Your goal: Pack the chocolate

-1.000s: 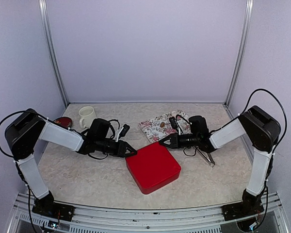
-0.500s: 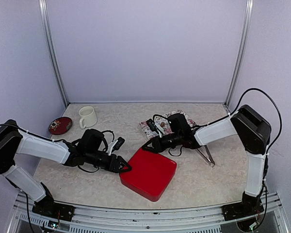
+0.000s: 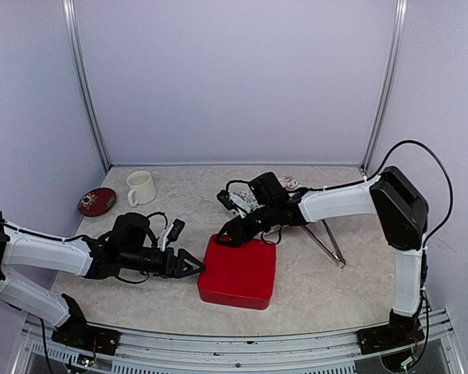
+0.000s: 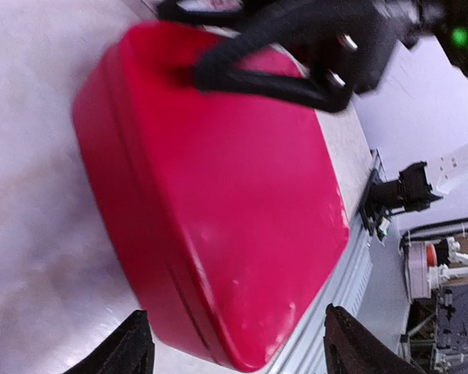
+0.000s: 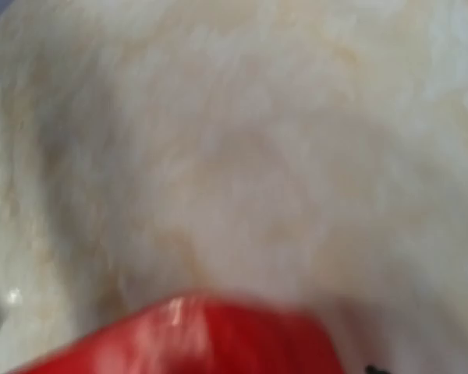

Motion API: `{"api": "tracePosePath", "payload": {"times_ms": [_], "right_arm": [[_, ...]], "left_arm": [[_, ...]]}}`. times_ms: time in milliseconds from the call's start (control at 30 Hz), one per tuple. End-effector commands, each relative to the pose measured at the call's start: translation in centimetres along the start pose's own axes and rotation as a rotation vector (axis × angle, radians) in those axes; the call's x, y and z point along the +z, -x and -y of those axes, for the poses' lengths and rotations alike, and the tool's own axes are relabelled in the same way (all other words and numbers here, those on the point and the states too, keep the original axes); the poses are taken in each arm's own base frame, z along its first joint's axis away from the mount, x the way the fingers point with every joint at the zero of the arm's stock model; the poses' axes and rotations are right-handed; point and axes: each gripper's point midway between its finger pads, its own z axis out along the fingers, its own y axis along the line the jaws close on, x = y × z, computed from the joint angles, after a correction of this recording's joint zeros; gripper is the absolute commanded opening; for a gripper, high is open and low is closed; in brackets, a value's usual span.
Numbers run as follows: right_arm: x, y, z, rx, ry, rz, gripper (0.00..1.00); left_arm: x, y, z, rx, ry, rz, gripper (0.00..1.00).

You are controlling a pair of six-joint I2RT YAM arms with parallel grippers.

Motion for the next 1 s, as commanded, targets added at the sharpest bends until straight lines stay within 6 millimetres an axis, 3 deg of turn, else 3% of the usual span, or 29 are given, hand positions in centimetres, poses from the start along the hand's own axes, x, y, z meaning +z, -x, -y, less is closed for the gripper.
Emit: {"api": "tracePosePath", "payload": {"times_ms": [0, 100, 233, 333, 500, 633, 800, 967], "right_arm": [[-6.8, 1.0, -1.5, 0.04, -0.07, 0.056, 0.71], [-10.0, -0.8, -0.2, 0.136, -0.119, 0.077, 0.7], [-12.1, -5.5, 1.1, 0.28, -0.158, 0.033, 0.66], [-12.6, -9.1, 0.9, 0.373, -0.155, -0.011, 0.66], [-12.4, -11.7, 0.2, 0.454, -0.102, -0.039, 0.7], [-11.7, -11.8, 0.3, 0.444, -0.083, -0.051, 0.68], [-10.9, -9.7, 1.4, 0.372, -0.099, -0.05, 0.64], [-9.1, -8.8, 2.2, 0.305, -0.064, -0.087, 0.6]], "left_arm": [[-1.3, 4.9, -1.8, -0.003, 0.078, 0.139, 0.79], [-0.6, 6.9, -2.5, 0.035, 0.122, 0.143, 0.8], [1.5, 8.6, -2.8, 0.037, 0.117, 0.128, 0.8], [2.7, 8.2, -2.7, 0.007, 0.073, 0.109, 0.77], [3.8, 5.9, -2.4, 0.0, 0.055, 0.066, 0.79], [4.8, 3.0, 0.5, 0.035, -0.035, 0.009, 0.77], [4.4, -0.2, 3.7, 0.064, -0.139, -0.026, 0.66], [2.7, -1.0, 5.4, 0.084, -0.192, 0.005, 0.63]]}}
